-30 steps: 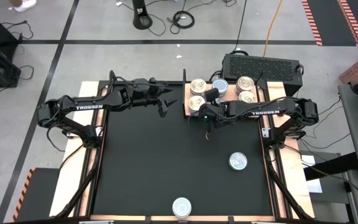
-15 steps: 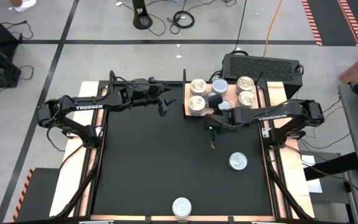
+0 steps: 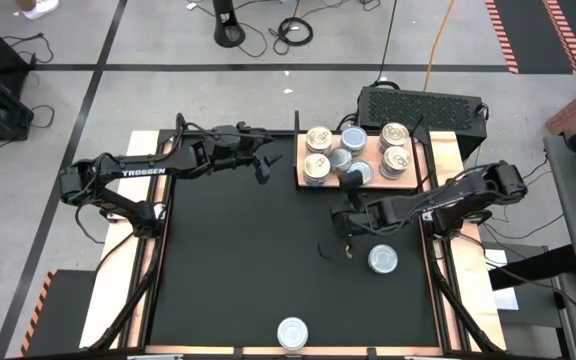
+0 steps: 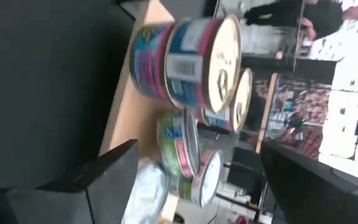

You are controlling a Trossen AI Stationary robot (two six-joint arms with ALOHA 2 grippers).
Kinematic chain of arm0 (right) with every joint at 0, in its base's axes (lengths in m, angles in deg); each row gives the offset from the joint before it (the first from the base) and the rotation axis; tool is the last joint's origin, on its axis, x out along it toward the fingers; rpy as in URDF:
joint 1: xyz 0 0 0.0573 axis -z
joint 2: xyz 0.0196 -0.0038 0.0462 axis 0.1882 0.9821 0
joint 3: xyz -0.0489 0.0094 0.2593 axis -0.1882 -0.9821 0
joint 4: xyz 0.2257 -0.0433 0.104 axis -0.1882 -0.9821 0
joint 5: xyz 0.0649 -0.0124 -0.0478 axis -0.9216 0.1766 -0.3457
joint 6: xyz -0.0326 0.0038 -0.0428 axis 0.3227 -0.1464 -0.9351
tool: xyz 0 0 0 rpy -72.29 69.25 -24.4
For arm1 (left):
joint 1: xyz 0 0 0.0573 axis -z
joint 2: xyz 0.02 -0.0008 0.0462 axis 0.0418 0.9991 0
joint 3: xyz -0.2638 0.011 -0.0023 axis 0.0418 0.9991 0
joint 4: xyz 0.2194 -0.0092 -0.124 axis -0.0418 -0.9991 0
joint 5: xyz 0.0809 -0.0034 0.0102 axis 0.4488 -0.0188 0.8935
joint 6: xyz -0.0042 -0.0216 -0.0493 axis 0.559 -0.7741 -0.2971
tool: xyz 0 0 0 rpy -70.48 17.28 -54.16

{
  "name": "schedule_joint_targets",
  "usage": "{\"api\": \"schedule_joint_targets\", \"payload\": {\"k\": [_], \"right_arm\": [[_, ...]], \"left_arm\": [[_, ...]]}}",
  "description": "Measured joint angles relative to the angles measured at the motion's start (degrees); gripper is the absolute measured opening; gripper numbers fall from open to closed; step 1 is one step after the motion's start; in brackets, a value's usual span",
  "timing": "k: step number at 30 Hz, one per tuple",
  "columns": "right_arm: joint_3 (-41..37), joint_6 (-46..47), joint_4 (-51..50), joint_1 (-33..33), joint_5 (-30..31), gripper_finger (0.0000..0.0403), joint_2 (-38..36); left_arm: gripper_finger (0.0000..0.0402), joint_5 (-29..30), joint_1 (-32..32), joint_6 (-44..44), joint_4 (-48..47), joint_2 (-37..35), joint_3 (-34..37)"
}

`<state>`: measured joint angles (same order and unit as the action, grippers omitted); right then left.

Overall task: Stack canned seafood by type on shelf
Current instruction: Stack the green tuna can on top of the other green tuna can on the shelf

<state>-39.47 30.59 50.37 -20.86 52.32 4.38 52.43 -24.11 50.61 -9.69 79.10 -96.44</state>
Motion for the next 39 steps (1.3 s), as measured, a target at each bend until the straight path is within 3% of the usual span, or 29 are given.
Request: {"api": "schedule_joint_targets", "payload": {"k": [5,13,39], "right_arm": [[-5.06,-6.75,10.70,0.73,0.28,0.0326,0.05],[-10.35,-13.05,15.61,4.65,0.16,0.0326,0.16],[-10.49,-24.25,31.58,17.79,-5.36,0.0326,5.43]], "left_arm": [[0.0276,0.00,-0.02,0.25,-0.17,0.02,0.00],[0.0276,0.09,-0.02,1.23,0.17,0.02,0.00],[0.0276,0.05,-0.02,1.83,0.17,0.02,0.00]]}}
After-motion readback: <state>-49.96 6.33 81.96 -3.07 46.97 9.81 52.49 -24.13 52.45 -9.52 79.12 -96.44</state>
